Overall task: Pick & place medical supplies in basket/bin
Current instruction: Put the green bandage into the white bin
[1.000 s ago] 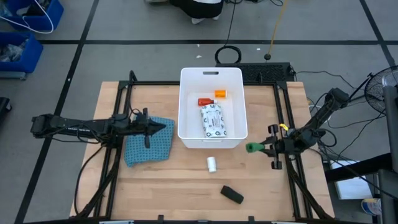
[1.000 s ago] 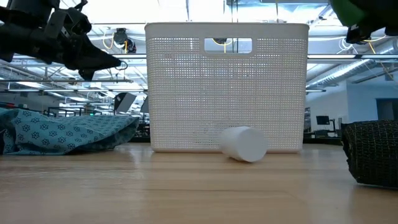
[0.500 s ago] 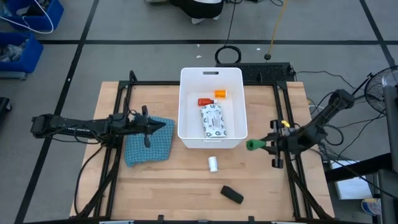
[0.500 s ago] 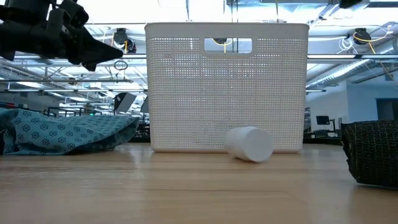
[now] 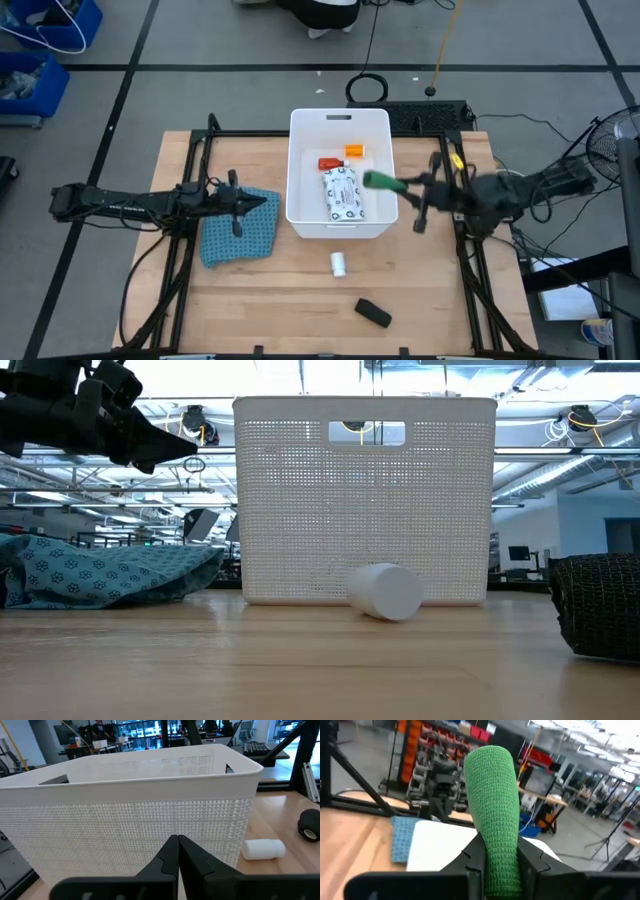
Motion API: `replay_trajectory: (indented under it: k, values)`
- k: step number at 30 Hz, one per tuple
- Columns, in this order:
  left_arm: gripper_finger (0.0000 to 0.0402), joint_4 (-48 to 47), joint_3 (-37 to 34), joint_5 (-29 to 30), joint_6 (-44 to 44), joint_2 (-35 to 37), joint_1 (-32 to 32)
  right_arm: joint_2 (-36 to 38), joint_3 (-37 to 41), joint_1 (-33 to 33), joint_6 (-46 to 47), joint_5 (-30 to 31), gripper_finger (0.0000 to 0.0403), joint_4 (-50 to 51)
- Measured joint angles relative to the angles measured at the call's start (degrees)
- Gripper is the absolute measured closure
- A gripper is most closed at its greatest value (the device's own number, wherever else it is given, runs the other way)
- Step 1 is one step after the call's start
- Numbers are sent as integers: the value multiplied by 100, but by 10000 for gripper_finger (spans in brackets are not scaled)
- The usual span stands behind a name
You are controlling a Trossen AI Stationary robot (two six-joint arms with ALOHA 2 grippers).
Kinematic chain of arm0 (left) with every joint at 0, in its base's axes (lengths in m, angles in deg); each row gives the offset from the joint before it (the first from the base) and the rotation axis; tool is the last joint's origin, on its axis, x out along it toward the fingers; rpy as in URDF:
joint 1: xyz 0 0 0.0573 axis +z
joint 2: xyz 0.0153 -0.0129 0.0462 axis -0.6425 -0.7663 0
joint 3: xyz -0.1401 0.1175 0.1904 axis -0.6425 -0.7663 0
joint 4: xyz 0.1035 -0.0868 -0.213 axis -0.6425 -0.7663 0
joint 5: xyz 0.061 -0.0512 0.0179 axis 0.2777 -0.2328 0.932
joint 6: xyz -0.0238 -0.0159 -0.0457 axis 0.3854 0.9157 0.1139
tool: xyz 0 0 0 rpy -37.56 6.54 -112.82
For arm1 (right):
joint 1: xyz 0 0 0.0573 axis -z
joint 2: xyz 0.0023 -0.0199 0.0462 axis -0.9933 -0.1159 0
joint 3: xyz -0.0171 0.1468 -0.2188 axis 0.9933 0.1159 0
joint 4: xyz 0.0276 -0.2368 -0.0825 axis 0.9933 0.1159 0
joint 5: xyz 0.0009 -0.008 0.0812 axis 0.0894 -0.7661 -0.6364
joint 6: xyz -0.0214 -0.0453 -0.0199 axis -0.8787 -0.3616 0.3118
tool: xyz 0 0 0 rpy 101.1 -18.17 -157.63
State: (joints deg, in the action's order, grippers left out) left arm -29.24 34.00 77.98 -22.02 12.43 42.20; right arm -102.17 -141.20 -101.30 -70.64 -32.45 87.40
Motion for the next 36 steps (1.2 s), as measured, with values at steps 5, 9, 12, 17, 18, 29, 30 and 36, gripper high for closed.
replay_trajectory:
  k: [5,9,12,17,18,29,30,36]
  values:
    - [392,-1,0,160,-87,0,0,-546,-918,1405,246,-1304,353,845]
    - [392,19,0,281,-100,0,0,-1254,-1353,2529,550,-2443,353,1240]
    - [392,31,0,282,-103,0,0,-1838,-1466,3258,779,-3285,353,1286]
    - [392,59,0,281,-224,0,0,-2936,-1472,4053,1207,-3687,353,1264]
    - [392,71,0,281,-229,0,0,-3149,-1471,4152,1259,-3688,353,1257]
    - [392,173,0,279,-255,0,0,-4578,-1479,4485,1271,-3844,355,718]
    - [392,173,0,279,-257,0,0,-4652,-1491,4497,1293,-3842,355,773]
    - [392,170,0,279,-256,0,0,-5008,-1511,4575,1345,-3839,355,893]
